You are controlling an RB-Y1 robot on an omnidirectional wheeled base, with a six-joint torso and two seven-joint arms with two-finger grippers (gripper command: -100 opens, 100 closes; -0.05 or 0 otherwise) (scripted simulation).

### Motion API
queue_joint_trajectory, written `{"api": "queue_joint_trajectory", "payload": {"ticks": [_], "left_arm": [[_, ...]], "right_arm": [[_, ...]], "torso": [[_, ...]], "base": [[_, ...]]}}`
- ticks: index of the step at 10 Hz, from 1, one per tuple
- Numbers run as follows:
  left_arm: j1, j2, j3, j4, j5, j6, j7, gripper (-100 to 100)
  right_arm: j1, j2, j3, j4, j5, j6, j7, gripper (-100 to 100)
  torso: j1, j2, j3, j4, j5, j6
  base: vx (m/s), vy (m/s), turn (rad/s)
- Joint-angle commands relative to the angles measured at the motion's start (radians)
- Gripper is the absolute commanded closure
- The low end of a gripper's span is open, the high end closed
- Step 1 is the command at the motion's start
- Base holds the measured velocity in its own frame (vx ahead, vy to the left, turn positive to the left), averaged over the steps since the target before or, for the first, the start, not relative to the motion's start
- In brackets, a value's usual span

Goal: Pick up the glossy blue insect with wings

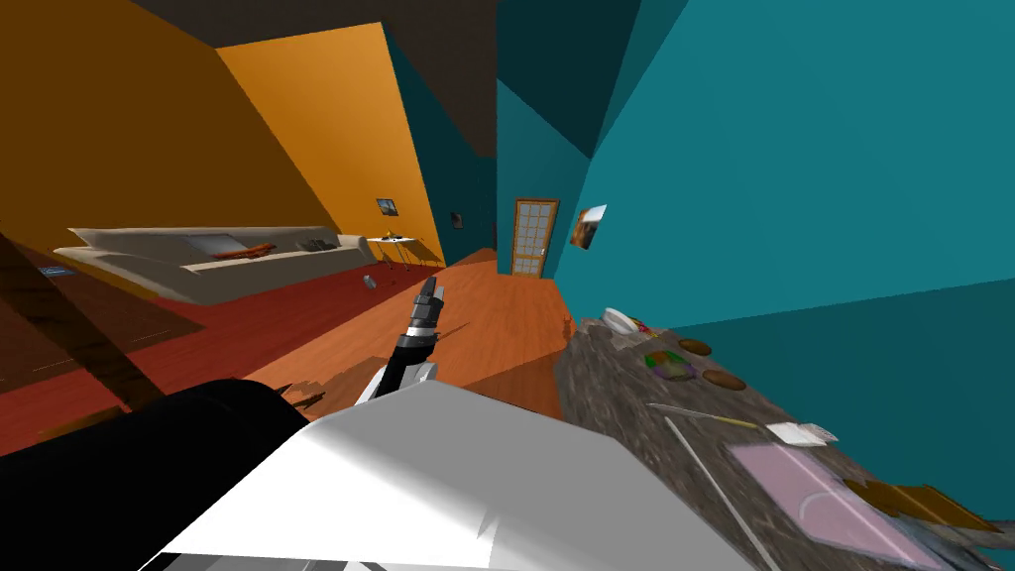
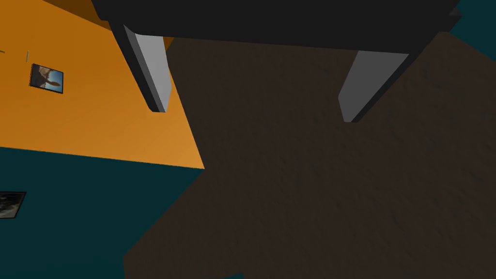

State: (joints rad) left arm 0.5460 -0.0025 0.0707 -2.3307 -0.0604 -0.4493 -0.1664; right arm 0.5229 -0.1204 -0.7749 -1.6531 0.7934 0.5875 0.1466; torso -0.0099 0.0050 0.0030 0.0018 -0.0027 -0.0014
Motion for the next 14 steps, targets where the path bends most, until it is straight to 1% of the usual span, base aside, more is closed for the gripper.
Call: {"api": "queue_joint_trajectory", "payload": {"ticks": [1, 2, 3, 4, 5, 6, 7, 9, 11, 12, 13, 14], "left_arm": [[0.000, 0.000, 0.000, 0.000, 0.000, 0.000, 0.000, 0], [0.000, 0.000, 0.000, 0.000, 0.000, 0.000, 0.000, 0], [0.001, 0.000, 0.000, 0.000, 0.000, 0.000, 0.000, 0], [0.000, 0.000, 0.000, 0.000, 0.000, 0.000, 0.000, 0], [0.000, 0.000, 0.000, 0.000, 0.000, 0.000, 0.000, 0], [0.000, 0.000, 0.000, 0.000, 0.000, 0.000, 0.000, 0], [0.001, 0.000, 0.000, 0.000, 0.000, 0.000, 0.000, 0], [0.001, 0.000, 0.000, 0.000, 0.000, 0.000, 0.000, 0], [0.001, 0.000, 0.000, 0.000, 0.000, 0.000, 0.000, 0], [0.001, 0.000, 0.000, 0.000, 0.000, 0.000, 0.000, 0], [0.001, 0.000, 0.000, 0.000, 0.000, 0.000, 0.000, 0], [0.001, 0.000, 0.001, 0.000, 0.000, 0.000, 0.000, 0]], "right_arm": [[0.014, 0.040, -0.049, -0.013, 0.036, 0.027, -0.032, -100], [0.014, 0.040, -0.049, -0.013, 0.036, 0.027, -0.032, -100], [0.041, 0.085, -0.089, -0.028, 0.082, 0.082, -0.076, -100], [0.041, 0.089, -0.111, -0.028, 0.082, 0.082, -0.078, -100], [0.041, 0.089, -0.120, -0.028, 0.082, 0.082, -0.078, -100], [0.039, 0.099, -0.111, -0.026, 0.095, 0.080, -0.085, -100], [0.040, 0.099, -0.113, -0.027, 0.095, 0.081, -0.085, 100], [0.041, 0.100, -0.114, -0.026, 0.095, 0.082, -0.085, 100], [0.040, 0.100, -0.113, -0.027, 0.095, 0.081, -0.085, 100], [0.040, 0.100, -0.113, -0.027, 0.095, 0.082, -0.085, 0], [0.014, 0.050, -0.063, -0.013, 0.045, 0.032, -0.035, 100], [0.014, 0.040, -0.049, -0.013, 0.036, 0.027, -0.032, 100]], "torso": [[0.000, 0.000, 0.000, 0.000, 0.000, 0.000], [0.001, 0.000, 0.000, 0.000, 0.000, 0.000], [0.001, -0.003, -0.002, -0.001, 0.000, 0.004], [0.002, 0.002, 0.001, 0.000, 0.000, 0.003], [0.001, 0.003, 0.002, 0.000, 0.000, 0.003], [0.000, -0.001, 0.000, 0.000, 0.000, 0.000], [-0.002, -0.006, -0.003, -0.001, 0.000, 0.001], [-0.004, -0.010, -0.006, -0.002, 0.000, 0.000], [-0.004, -0.010, -0.005, -0.002, 0.000, 0.001], [-0.003, -0.009, -0.005, -0.002, 0.000, 0.001], [-0.003, -0.009, -0.005, -0.002, 0.000, 0.001], [-0.008, -0.018, -0.010, -0.003, 0.000, 0.000]], "base": [[-0.163, 0.043, 0.467], [-0.063, 0.030, 0.631], [-0.159, 0.036, 0.342], [-0.178, 0.053, 0.450], [-0.089, 0.046, 0.418], [-0.029, 0.013, 0.071], [-0.010, 0.003, -0.021], [-0.004, 0.002, 0.006], [0.000, 0.000, 0.000], [0.000, 0.000, 0.000], [0.155, -0.081, -0.334], [0.221, -0.103, -0.413]]}}
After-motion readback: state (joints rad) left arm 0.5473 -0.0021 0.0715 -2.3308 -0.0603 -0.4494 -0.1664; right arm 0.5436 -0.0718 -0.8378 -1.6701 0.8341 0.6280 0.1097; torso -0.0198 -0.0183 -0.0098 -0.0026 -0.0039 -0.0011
